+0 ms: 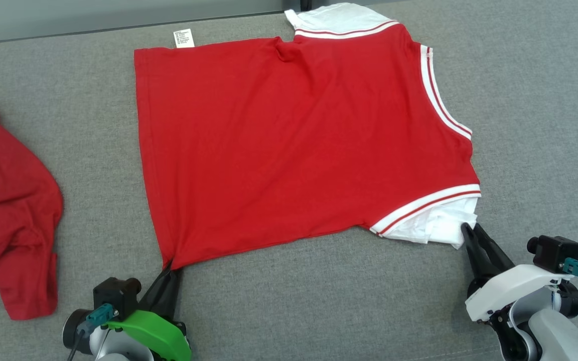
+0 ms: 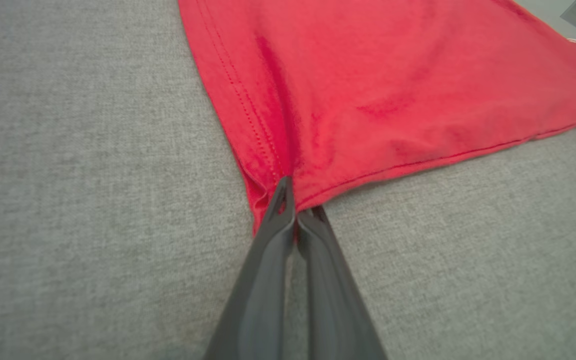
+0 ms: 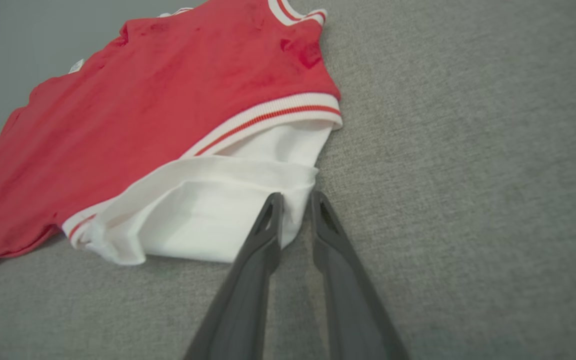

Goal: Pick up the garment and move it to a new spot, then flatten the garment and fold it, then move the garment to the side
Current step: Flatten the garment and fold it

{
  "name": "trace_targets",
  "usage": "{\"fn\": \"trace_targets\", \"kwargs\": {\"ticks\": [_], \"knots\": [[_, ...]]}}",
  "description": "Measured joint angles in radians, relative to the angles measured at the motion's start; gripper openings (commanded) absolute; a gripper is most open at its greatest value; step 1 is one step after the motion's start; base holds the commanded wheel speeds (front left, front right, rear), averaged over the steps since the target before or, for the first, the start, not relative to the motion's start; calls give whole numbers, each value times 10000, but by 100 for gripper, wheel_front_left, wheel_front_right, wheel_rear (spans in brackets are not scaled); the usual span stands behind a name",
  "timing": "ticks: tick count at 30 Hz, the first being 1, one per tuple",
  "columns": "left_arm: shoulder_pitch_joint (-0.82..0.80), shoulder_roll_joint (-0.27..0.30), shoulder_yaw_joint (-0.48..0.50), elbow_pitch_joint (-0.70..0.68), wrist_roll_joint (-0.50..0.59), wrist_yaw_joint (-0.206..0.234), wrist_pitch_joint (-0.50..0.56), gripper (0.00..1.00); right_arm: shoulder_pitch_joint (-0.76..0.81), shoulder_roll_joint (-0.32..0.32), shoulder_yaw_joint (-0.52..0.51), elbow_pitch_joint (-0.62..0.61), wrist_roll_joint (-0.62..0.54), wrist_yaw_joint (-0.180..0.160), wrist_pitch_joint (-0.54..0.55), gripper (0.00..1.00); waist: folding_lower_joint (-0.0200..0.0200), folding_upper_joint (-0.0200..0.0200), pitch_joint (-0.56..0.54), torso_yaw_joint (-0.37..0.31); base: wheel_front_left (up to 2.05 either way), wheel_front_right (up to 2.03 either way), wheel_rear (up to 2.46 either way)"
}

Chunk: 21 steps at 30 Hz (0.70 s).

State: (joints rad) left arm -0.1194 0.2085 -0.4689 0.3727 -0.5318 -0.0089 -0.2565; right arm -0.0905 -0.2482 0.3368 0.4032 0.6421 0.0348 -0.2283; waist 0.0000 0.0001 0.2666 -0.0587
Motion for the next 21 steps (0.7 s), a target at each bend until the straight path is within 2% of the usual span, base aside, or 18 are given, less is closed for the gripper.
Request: {"fn": "trace_targets", "kwargs": {"ticks": [1, 3, 4, 6, 7, 13, 18, 21], "knots": [[0, -8, 13, 6, 2, 0, 0, 0, -1, 2, 0, 0, -2, 0, -2, 31, 0, 0, 4, -8, 0, 0, 0], [0, -17, 40, 19, 12, -8, -2, 0, -1, 2, 0, 0, -8, 0, -4, 27, 0, 0, 12, -23, 0, 0, 0], [0, -23, 54, 25, 17, -10, -10, 0, -1, 2, -6, -2, -8, 0, -10, 22, 0, 0, 15, -28, 0, 0, 0], [0, -36, 84, 33, 19, -15, -10, 0, -1, 4, -23, -6, -8, 2, -13, 4, 0, 0, 22, -37, 0, 0, 0], [0, -38, 102, 38, 40, -50, -10, 0, 0, 4, -23, -8, -8, 6, -13, 0, 0, 0, 26, -41, 0, 0, 0], [0, -86, 257, 8, 88, -88, -8, 0, 0, 12, -374, -439, -8, 88, -105, 0, 0, 0, 29, -56, 0, 0, 0], [-130, -190, 1396, -863, -31, 21, 6, 0, -221, -75, -951, -1672, -4, 178, -205, 0, 1, 0, -85, -100, 0, 0, 0], [-569, -174, 1810, -1659, 2, 31, 6, 0, -437, -410, -1187, -2347, -224, 180, -221, 0, 1, 0, -211, -123, 0, 0, 0]]}}
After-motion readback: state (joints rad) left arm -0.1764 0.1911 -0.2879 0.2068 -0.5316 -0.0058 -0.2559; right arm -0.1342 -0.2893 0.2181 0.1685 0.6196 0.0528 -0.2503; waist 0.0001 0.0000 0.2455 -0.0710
